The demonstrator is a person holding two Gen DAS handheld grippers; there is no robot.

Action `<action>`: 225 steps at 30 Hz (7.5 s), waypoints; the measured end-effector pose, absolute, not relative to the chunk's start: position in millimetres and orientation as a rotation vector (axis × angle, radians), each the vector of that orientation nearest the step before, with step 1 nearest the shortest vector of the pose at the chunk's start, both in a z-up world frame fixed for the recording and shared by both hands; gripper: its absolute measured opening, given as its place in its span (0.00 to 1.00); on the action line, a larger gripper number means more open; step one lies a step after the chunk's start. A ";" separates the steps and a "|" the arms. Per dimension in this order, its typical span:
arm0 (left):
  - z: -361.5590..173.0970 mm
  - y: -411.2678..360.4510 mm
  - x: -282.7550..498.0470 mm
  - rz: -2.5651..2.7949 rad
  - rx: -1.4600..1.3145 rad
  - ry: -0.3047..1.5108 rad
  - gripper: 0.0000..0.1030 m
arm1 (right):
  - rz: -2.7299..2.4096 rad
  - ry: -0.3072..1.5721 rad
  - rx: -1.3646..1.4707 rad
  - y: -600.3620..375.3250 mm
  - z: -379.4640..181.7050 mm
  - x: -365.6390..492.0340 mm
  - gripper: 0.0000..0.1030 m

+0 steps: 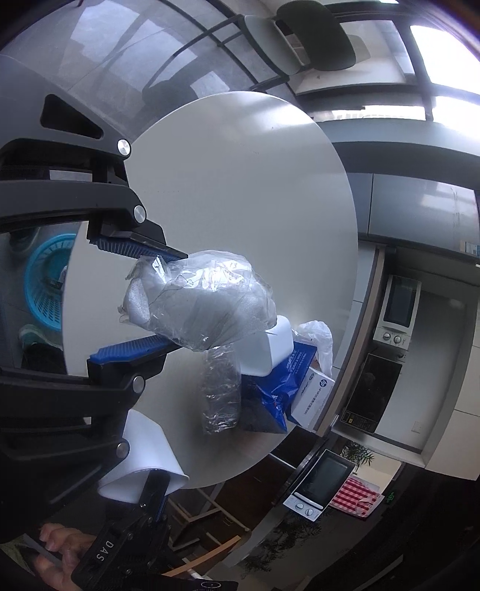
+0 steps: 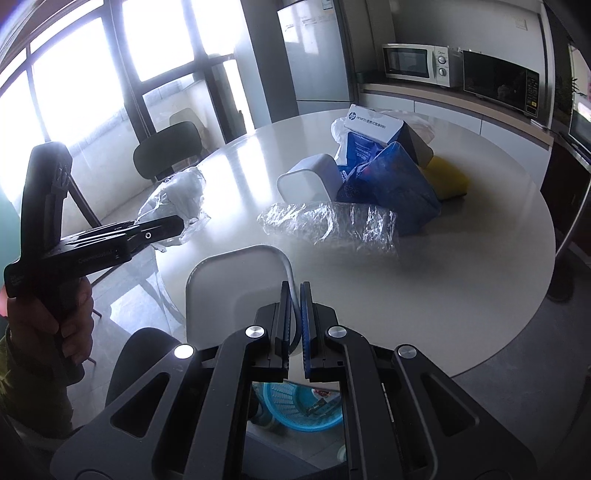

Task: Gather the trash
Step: 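Lower the white bag and white cup over the wastebasket and open both tools, then withdraw both open tools upward from above the wastebasket, then raise both open tools up to the trash on the table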

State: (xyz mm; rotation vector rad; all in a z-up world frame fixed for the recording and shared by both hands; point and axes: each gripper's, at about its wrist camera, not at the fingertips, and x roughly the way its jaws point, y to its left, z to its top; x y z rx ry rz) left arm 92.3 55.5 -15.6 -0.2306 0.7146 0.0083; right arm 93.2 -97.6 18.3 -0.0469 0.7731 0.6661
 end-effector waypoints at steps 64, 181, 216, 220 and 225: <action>-247.2 29.3 60.6 -0.014 -0.299 1.240 0.38 | 0.535 1.256 -0.046 -96.9 -234.3 89.1 0.04; -216.2 31.1 50.5 0.065 -0.244 1.142 0.94 | 0.567 1.231 -0.126 -113.4 -212.8 75.7 0.86; -31.9 36.7 60.0 0.064 -0.150 0.735 0.94 | 0.615 0.780 -0.030 -140.1 3.1 80.6 0.91; -24.9 43.1 76.6 0.073 -0.156 0.731 0.94 | 0.630 0.773 -0.054 -134.6 6.7 91.1 0.91; -20.7 45.2 100.3 0.079 -0.153 0.723 0.94 | 0.634 0.789 -0.038 -130.9 6.5 116.3 0.91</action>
